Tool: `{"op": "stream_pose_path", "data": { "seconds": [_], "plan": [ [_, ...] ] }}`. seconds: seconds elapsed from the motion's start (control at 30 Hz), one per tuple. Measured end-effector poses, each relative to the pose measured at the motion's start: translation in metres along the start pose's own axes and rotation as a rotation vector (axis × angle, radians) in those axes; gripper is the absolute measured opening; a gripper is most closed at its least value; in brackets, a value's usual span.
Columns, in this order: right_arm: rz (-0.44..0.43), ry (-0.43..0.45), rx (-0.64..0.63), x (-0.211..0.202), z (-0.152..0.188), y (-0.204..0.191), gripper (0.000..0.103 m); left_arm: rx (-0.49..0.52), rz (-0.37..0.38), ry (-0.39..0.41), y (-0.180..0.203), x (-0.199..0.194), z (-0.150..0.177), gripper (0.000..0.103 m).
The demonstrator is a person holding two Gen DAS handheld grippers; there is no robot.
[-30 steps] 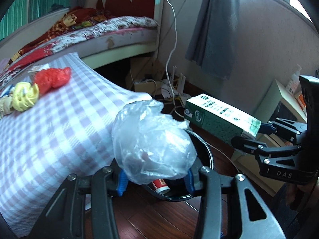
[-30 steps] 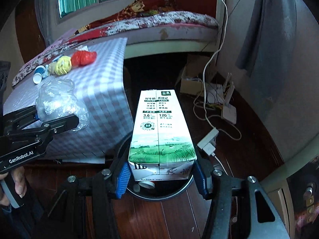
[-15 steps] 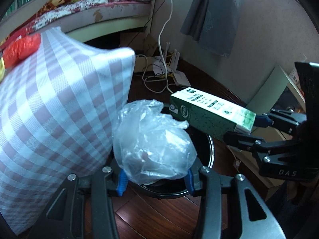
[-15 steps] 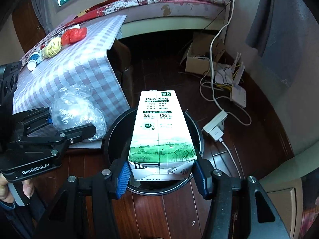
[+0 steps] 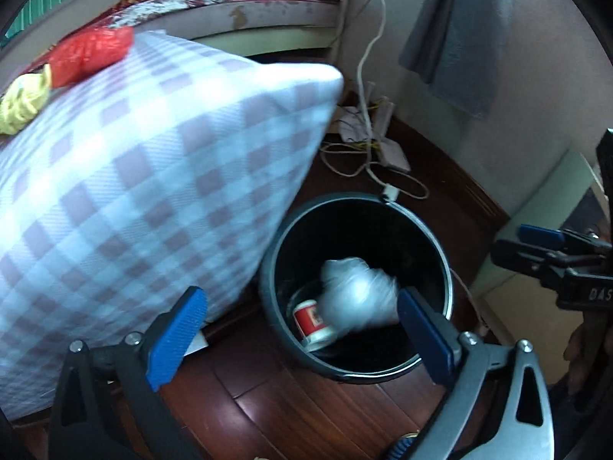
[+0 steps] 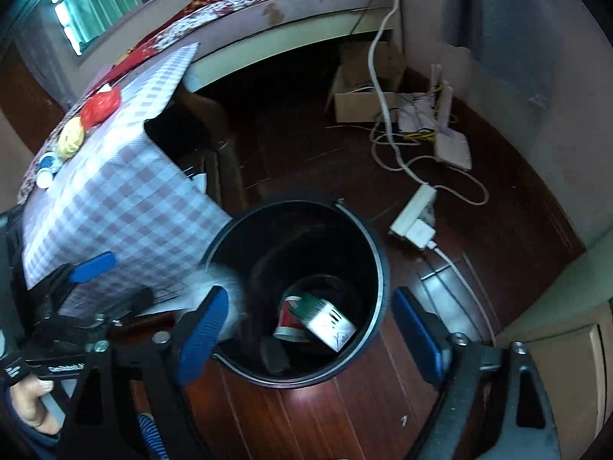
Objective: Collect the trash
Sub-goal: 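Carry the bag and carton over the black bin and release both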
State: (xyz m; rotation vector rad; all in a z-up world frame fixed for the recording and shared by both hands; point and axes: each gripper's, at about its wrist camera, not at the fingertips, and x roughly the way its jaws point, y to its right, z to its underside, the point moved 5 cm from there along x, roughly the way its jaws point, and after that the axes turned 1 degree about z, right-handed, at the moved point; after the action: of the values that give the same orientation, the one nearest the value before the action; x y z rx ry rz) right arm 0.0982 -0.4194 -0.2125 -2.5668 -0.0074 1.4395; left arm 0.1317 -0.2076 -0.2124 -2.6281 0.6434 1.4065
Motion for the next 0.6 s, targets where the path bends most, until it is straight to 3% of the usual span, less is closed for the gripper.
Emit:
{"op": "stream_pose_path", "data": {
  "seconds": [0.1,0.6],
  "plan": [
    [0.032,0.0,0.001,-0.001,0.003,0.0,0.101,-0.006,-0.014,0.01,-0.005,-0.006,-0.001,0.101],
    [0.065,0.044,-0.057,-0.022,-0.002,-0.028,0.102,-0.019,-0.035,0.099,-0.03,-0.066,-0.007,0.102]
  ]
}}
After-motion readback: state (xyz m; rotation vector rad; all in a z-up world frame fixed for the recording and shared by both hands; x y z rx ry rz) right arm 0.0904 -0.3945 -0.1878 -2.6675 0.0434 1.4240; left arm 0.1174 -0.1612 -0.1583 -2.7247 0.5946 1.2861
